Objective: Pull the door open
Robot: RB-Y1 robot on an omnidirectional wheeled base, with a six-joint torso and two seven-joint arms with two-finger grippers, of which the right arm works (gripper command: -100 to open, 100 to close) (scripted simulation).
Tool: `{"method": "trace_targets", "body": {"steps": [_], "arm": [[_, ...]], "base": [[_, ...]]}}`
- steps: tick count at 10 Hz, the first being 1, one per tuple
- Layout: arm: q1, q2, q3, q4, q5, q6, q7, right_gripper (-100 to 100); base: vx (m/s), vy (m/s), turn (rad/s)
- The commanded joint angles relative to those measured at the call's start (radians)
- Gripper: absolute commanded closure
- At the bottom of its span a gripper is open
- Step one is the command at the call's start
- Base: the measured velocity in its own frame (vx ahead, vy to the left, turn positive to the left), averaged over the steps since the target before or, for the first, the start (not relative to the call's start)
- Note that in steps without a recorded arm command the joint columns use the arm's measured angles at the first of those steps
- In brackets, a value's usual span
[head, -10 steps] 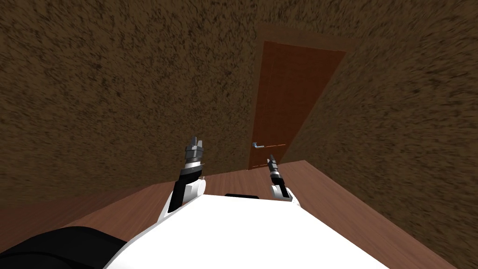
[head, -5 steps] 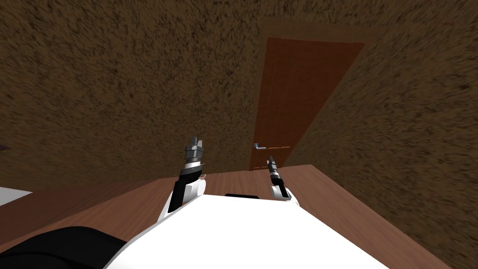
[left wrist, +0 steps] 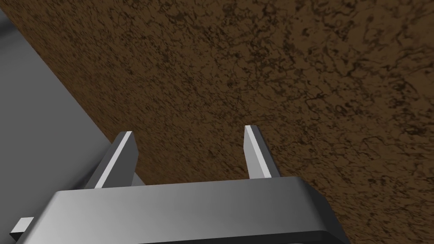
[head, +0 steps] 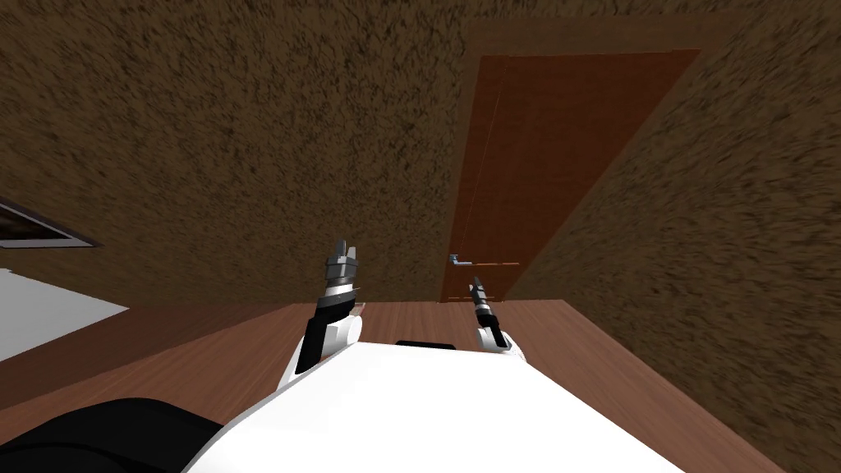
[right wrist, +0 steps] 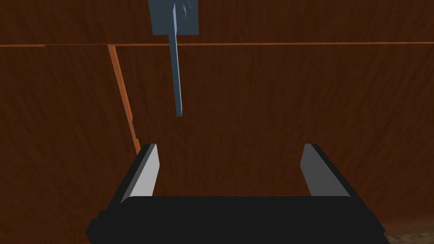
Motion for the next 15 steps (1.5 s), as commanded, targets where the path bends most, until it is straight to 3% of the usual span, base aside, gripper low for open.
{"method": "trace_targets", "body": {"steps": [1,3,8,10,11,14,15], "arm": [[-0.017,-0.003,-0.001,0.044,0.000,-0.010,-0.005,-100],[-0.030,-0.006,-0.002,0.079,0.000,-0.017,-0.010,-100],[-0.088,-0.019,-0.006,0.225,0.001,-0.048,-0.029,-100],[-0.096,-0.020,-0.006,0.245,0.001,-0.053,-0.032,-100],[-0.093,-0.021,-0.006,0.237,0.001,-0.049,-0.032,-100],[-0.067,-0.065,-0.036,0.261,-0.060,-0.073,-0.038,-100],[-0.067,-0.065,-0.036,0.261,-0.060,-0.073,-0.038,-100]], "base": [[0.024,-0.041,0.117],[0.028,-0.059,0.138],[0.019,-0.055,0.148],[0.017,-0.057,0.108],[0.006,-0.021,0.011],[0.177,0.023,0.297],[0.150,0.013,0.070]]}}
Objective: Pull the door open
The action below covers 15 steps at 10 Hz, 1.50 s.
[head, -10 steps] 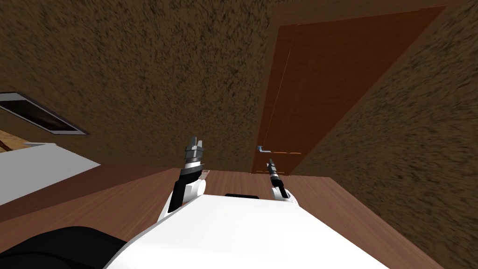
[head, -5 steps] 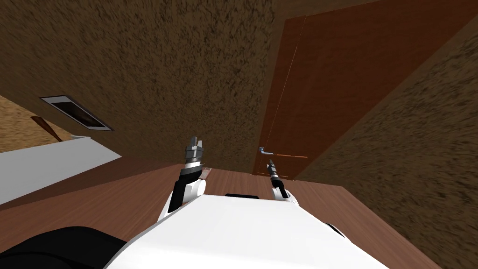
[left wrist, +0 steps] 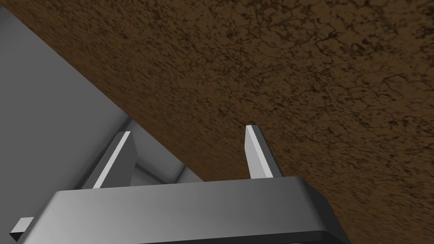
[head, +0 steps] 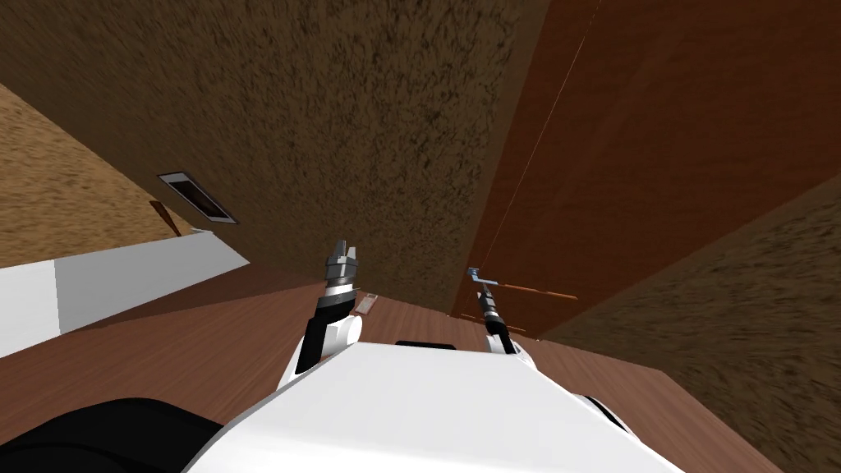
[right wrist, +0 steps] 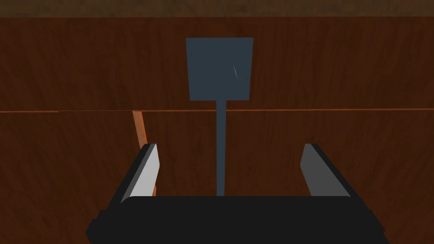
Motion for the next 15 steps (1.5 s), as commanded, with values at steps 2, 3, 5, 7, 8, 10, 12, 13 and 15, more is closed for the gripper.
{"method": "trace_targets", "body": {"steps": [2,3,5,7,8,10,12,13,15], "arm": [[0.033,-0.018,-0.011,-0.038,-0.024,0.018,-0.003,-100],[0.042,-0.033,-0.021,-0.031,-0.044,0.011,-0.005,-100],[0.053,-0.051,-0.033,-0.022,-0.069,0.002,-0.008,-100],[0.053,-0.051,-0.033,0.016,-0.069,0.002,-0.008,-100],[0.053,-0.051,-0.033,-0.022,-0.069,0.002,-0.008,-100],[0.060,-0.050,-0.033,-0.021,-0.068,0.007,-0.007,100],[0.060,-0.050,-0.033,-0.021,-0.068,0.007,-0.007,100],[0.060,-0.050,-0.033,-0.021,-0.068,0.007,-0.007,100],[0.060,-0.050,-0.033,-0.021,-0.068,0.007,-0.007,100]], "base": [[0.043,0.000,0.093],[0.134,-0.047,0.322],[0.127,-0.021,0.156],[0.089,-0.020,0.064],[0.005,-0.001,-0.020],[0.000,0.000,0.000],[-0.003,-0.001,0.004],[0.000,0.000,0.000],[0.000,0.000,0.000]]}}
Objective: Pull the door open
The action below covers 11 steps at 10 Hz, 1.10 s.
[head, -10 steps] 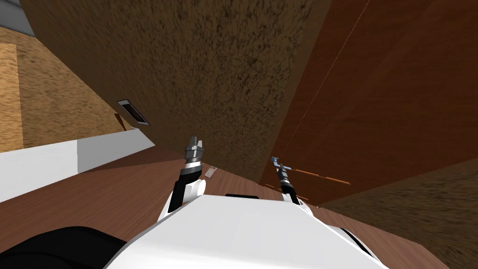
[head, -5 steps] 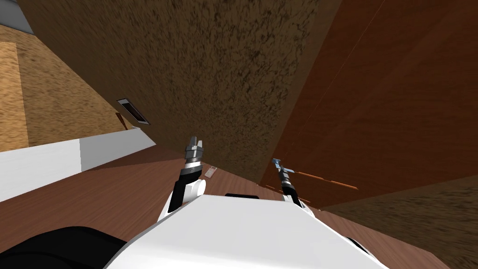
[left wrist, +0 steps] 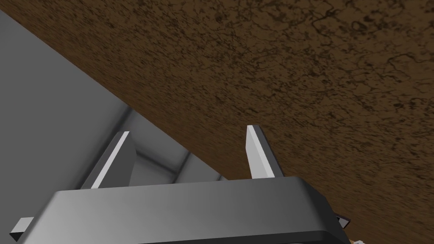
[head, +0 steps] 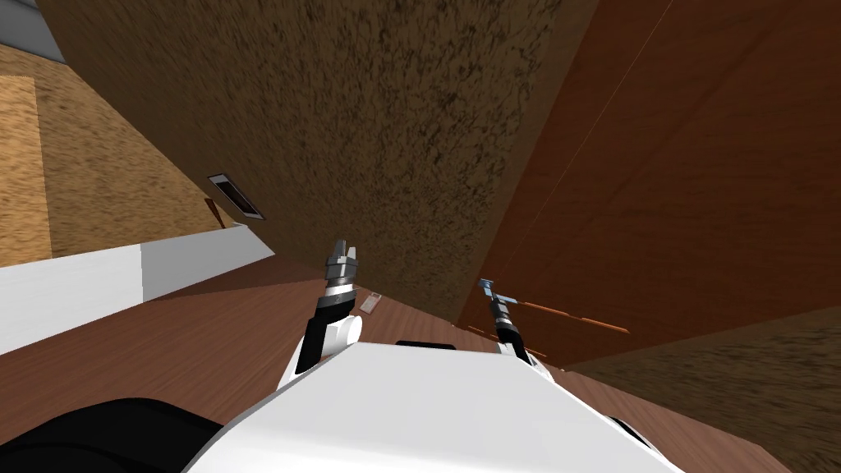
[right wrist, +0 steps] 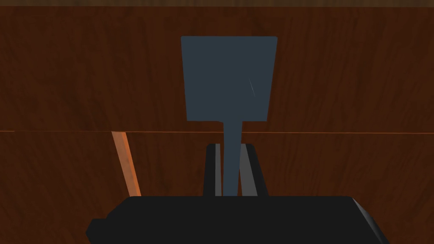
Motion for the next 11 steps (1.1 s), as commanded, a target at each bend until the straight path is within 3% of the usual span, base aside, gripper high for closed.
{"method": "trace_targets", "body": {"steps": [1,9,11], "arm": [[0.004,-0.007,0.010,-0.002,0.006,-0.006,-0.013,100],[0.037,-0.060,0.084,-0.014,0.051,-0.048,-0.105,100],[0.035,-0.061,0.087,-0.013,0.053,-0.050,-0.107,100]], "base": [[-0.105,-0.015,0.079],[-0.194,-0.044,0.110],[-0.169,-0.030,0.052]]}}
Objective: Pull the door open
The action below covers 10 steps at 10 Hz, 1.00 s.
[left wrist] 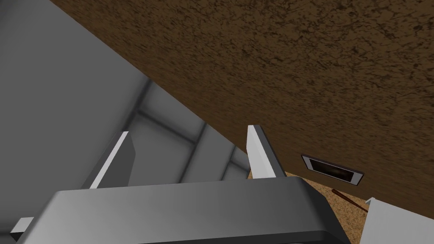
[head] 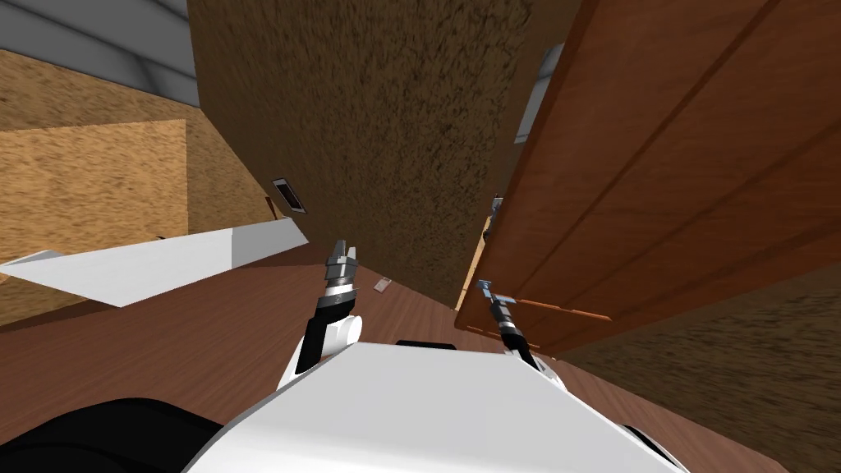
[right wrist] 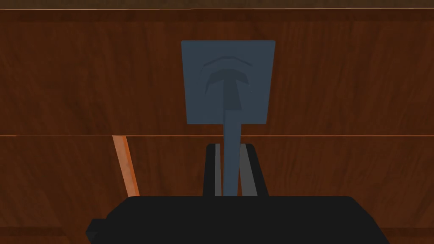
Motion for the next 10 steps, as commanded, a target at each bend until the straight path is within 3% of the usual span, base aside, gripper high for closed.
{"method": "trace_targets", "body": {"steps": [1,7,8,9,10], "arm": [[0.009,-0.011,0.012,-0.001,0.007,-0.014,-0.016,100],[0.052,-0.059,0.068,-0.008,0.041,-0.079,-0.087,100],[0.044,-0.054,0.061,-0.005,0.037,-0.069,-0.078,100],[0.067,-0.068,0.077,-0.001,0.046,-0.102,-0.099,100],[0.067,-0.068,0.077,-0.001,0.046,-0.102,-0.099,100]], "base": [[-0.127,-0.012,0.096],[-0.214,-0.050,0.101],[-0.114,-0.023,0.022],[-0.141,-0.052,0.129],[-0.168,-0.061,0.094]]}}
